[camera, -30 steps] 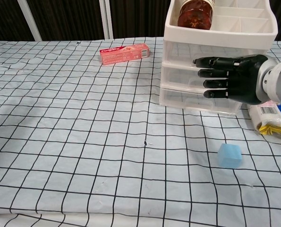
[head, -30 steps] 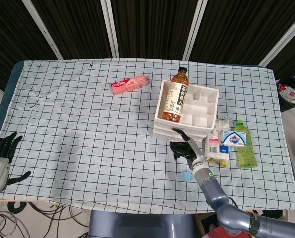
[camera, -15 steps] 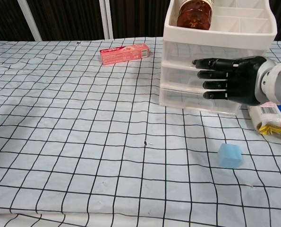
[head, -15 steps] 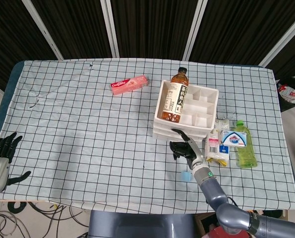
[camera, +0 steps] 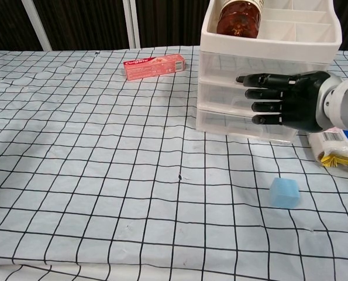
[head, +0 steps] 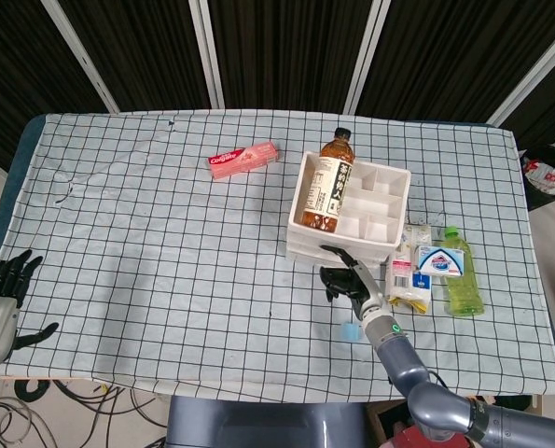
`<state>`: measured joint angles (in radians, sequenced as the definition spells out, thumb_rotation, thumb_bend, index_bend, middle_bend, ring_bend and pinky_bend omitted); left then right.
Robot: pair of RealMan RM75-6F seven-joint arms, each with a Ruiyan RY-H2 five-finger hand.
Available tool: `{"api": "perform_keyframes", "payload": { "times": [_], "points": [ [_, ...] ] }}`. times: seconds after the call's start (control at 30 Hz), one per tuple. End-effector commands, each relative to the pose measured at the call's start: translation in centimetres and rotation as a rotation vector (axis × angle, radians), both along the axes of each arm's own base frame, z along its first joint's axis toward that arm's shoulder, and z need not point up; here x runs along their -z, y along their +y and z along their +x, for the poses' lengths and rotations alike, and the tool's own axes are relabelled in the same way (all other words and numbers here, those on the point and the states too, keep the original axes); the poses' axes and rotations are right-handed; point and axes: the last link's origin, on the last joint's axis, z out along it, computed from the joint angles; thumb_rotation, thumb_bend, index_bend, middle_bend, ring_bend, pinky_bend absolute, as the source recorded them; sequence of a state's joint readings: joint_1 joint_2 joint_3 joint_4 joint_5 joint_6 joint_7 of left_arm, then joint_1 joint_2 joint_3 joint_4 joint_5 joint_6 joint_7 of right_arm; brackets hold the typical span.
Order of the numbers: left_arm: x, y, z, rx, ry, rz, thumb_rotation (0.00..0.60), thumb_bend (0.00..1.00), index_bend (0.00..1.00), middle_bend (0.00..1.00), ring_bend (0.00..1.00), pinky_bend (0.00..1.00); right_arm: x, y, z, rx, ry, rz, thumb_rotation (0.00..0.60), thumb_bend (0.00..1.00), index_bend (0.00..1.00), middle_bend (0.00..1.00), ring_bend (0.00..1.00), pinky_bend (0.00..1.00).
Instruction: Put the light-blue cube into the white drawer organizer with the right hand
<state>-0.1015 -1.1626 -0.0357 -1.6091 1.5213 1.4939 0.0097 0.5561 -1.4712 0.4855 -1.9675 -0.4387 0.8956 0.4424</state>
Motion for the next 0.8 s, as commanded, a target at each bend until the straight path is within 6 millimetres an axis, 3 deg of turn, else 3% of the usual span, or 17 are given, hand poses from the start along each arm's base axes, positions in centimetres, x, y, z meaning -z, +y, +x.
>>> {"api": "perform_keyframes", "payload": {
  "times": [0.03,0.5,0.67,0.8],
  "points": [
    [0.0,0.0,0.0,-0.001,0.0,-0.001,0.6,0.02,0.0,0.0,0.0,0.0,-0.1,0.2,0.0,-0.005,-0.002,0.005,0.6,0.47,0.32,0.79,0.85,0.74],
    [0.1,0.0,0.0,0.0,0.003,-0.001,0.6,0.02,0.0,0.0,0.0,0.0,-0.1,2.2,0.1,-0.047,-0.003,0.042,0.6,0.47,0.31,0.79,0.85,0.74],
    [0.1,-0.1,0.0,0.002,0.004,-0.002,0.6,0.02,0.0,0.0,0.0,0.0,0.3,3.2,-0.1,-0.075,0.021,0.065,0.6,0.47,0.03,0.79,0.84,0.74],
    [0.0,-0.1,0.1,0.009,0.004,0.002,0.6,0.02,0.0,0.0,0.0,0.0,0.3,3.9,-0.1,-0.107,0.046,0.071,0.6,0.47,0.0,0.78,0.84,0.74]
  ]
}}
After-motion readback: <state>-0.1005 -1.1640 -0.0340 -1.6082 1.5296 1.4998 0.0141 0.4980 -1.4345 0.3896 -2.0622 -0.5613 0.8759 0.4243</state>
